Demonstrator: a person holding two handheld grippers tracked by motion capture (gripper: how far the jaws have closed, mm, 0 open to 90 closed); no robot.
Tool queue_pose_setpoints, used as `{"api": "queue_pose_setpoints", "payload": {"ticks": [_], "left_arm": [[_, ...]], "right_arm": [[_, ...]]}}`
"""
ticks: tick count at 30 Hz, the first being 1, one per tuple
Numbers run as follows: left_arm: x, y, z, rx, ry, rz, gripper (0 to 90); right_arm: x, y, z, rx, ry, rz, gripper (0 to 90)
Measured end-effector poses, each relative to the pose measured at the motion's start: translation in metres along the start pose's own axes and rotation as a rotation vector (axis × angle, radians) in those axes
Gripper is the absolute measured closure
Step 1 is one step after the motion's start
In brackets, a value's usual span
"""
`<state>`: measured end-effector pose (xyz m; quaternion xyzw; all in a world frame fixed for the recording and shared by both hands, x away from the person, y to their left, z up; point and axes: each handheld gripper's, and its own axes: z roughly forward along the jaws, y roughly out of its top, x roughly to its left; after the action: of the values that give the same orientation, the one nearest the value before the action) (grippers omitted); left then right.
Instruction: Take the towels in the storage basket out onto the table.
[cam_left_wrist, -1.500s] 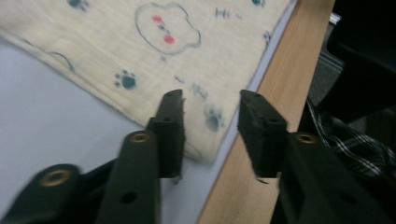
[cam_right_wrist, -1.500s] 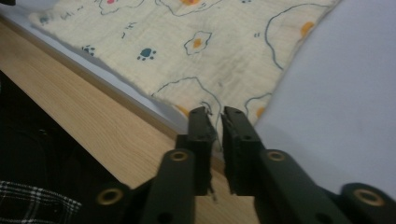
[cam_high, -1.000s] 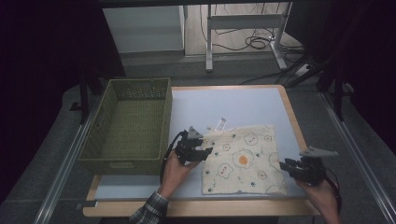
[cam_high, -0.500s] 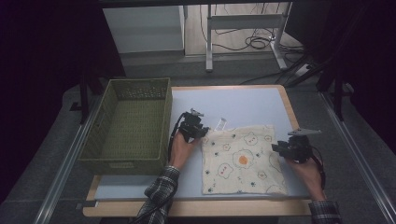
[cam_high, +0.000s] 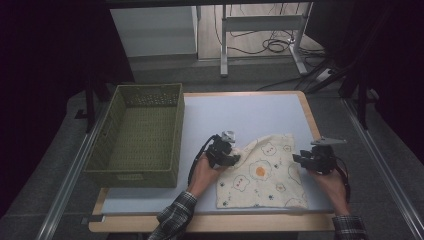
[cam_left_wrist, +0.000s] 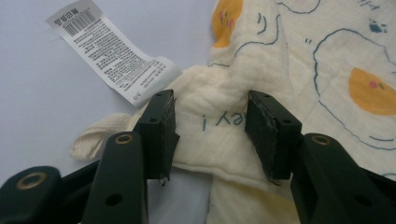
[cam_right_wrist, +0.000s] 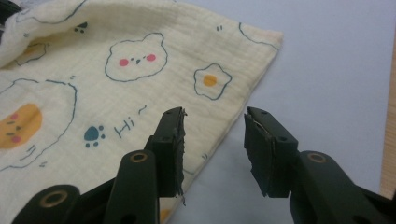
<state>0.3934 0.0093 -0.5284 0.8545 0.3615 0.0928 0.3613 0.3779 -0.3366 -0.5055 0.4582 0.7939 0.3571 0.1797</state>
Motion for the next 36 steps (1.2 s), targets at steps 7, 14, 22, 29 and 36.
{"api": "queue_pose_setpoints", "payload": {"ticks": [7, 14, 22, 29, 36], "left_arm": [[-0.002, 0.004, -0.007, -0.023, 0.003, 0.028, 89.5], [0.019, 0.023, -0.033, -0.102, 0.048, -0.013, 90.0], [0.022, 0.012, -0.021, -0.016, 0.038, -0.019, 72.5], [0.023, 0.003, -0.005, 0.041, 0.051, -0.047, 87.8], [0.042, 0.037, -0.024, -0.051, 0.214, -0.029, 88.2]], "right_arm": [[0.001, 0.004, 0.003, 0.001, 0.000, -0.004, 57.0], [-0.001, 0.009, 0.007, -0.002, -0.004, 0.003, 57.0], [-0.001, 0.016, 0.014, -0.008, 0.005, 0.003, 56.8], [-0.002, 0.020, 0.014, -0.014, -0.005, 0.000, 54.6], [-0.011, 0.031, 0.017, -0.023, -0.025, 0.014, 54.7]]}}
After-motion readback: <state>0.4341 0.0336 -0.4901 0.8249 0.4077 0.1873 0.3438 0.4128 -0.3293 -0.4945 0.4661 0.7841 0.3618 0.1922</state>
